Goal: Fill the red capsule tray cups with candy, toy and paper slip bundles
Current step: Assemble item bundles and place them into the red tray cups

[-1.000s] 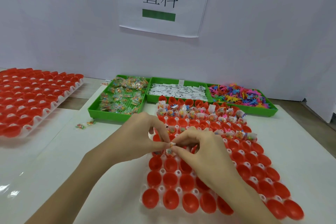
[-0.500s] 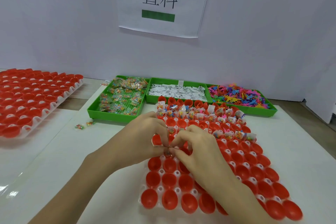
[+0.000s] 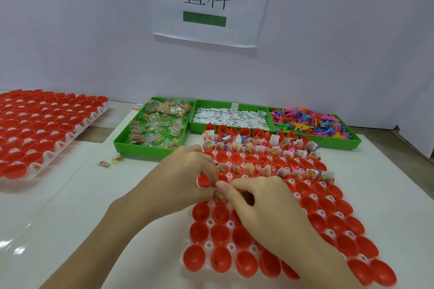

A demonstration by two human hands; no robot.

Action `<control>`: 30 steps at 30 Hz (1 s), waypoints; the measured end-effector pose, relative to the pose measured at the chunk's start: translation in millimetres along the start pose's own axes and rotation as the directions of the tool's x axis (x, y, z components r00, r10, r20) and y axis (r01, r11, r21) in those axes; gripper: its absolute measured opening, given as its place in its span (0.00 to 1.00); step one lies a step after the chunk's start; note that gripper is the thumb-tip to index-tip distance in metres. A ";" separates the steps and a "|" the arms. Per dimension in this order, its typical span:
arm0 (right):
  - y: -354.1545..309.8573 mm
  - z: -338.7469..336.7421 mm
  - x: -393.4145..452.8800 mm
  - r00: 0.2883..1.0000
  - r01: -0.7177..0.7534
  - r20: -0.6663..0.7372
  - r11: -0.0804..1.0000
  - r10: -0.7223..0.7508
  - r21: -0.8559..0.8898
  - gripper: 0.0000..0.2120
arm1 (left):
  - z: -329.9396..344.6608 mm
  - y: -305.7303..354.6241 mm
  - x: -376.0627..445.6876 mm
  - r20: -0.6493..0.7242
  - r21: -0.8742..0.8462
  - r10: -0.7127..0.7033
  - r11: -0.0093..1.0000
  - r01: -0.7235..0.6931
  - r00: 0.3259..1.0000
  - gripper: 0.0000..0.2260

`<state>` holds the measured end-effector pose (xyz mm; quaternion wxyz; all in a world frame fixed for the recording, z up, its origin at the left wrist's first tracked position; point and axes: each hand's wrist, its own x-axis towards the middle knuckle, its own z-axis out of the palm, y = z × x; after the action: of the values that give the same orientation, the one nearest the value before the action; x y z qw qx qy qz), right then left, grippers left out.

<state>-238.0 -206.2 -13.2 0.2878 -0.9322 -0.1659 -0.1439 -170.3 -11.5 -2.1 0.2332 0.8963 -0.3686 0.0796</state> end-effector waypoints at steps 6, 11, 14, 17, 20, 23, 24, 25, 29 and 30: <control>0.4 2.2 0.2 0.997 -0.038 0.060 0.997 0.042 -0.072 0.29 | -2.3 0.7 -1.8 -0.032 -0.043 -0.073 0.997 0.071 0.997 0.03; 1.3 -0.2 -0.1 0.997 -0.002 0.072 0.999 -0.001 0.044 0.30 | -3.0 1.3 -3.0 -0.032 -0.041 -0.062 0.997 0.060 0.998 0.05; 1.8 -6.7 0.6 1.000 0.002 -0.003 0.994 -0.002 0.113 0.31 | -2.4 1.8 -1.9 -0.022 -0.021 -0.038 0.999 0.038 0.999 0.05; 2.6 -14.0 1.5 0.996 -0.001 -0.092 0.986 0.017 0.168 0.29 | -1.6 0.2 -1.5 -0.003 0.026 0.016 1.000 -0.016 1.000 0.02; 5.6 -21.3 2.4 0.988 -0.029 -0.142 0.975 0.062 0.222 0.24 | -3.2 0.0 -1.5 0.022 0.125 0.103 0.987 -0.105 0.994 0.05; 11.2 -26.9 3.8 0.980 -0.059 -0.170 0.970 0.101 0.237 0.24 | -6.4 2.2 -4.2 0.055 0.198 0.168 0.964 -0.175 0.984 0.09; 12.9 -28.4 4.6 0.977 -0.063 -0.183 0.969 0.108 0.237 0.25 | -7.8 2.8 -5.1 0.058 0.209 0.180 0.960 -0.188 0.982 0.11; 14.4 -29.8 5.5 0.974 -0.064 -0.197 0.969 0.113 0.239 0.25 | -9.5 2.3 -5.4 0.048 0.208 0.183 0.960 -0.189 0.982 0.13; 21.5 -35.0 8.8 0.961 -0.075 -0.238 0.962 0.140 0.261 0.24 | -15.2 -19.7 -3.1 -0.234 0.087 0.031 0.996 -0.010 0.972 0.15; 23.0 -36.0 9.1 0.960 -0.078 -0.239 0.960 0.145 0.269 0.24 | -14.6 -30.2 -2.6 -0.301 0.118 -0.049 0.989 0.089 0.952 0.14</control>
<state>-227.0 -243.1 7.4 0.4327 -0.8685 -0.0914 -0.2239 -150.6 15.8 -0.9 0.2296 0.8998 -0.2918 0.2291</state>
